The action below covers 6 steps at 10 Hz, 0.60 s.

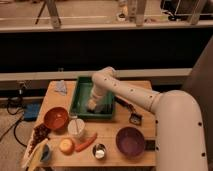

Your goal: Wipe tray with sponge

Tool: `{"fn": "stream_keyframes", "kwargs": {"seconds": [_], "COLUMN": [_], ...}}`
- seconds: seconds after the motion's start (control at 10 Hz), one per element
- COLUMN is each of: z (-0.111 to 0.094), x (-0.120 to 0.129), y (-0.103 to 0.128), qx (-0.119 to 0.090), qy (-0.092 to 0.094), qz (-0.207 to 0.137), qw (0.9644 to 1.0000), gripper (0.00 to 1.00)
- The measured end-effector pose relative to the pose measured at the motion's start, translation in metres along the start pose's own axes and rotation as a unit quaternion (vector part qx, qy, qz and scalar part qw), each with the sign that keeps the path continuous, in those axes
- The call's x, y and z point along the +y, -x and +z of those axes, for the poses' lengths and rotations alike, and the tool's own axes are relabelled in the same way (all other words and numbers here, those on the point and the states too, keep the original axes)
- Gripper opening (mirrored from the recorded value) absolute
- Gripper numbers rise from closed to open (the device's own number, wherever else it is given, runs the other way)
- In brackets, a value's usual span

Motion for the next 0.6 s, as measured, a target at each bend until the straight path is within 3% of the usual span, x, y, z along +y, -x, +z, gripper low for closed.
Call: {"fn": "stream_keyframes", "kwargs": {"seconds": [0.3,0.6], "z": [0.009,0.009], "x": [0.023,0.007], "y": [0.031,0.042], "qx": [0.003,0.007], "qy": [0.007,-0.001], "qz": [-0.043,-0.045], "qw": [0.9991,0.9990], "gripper": [0.00,0.00]}}
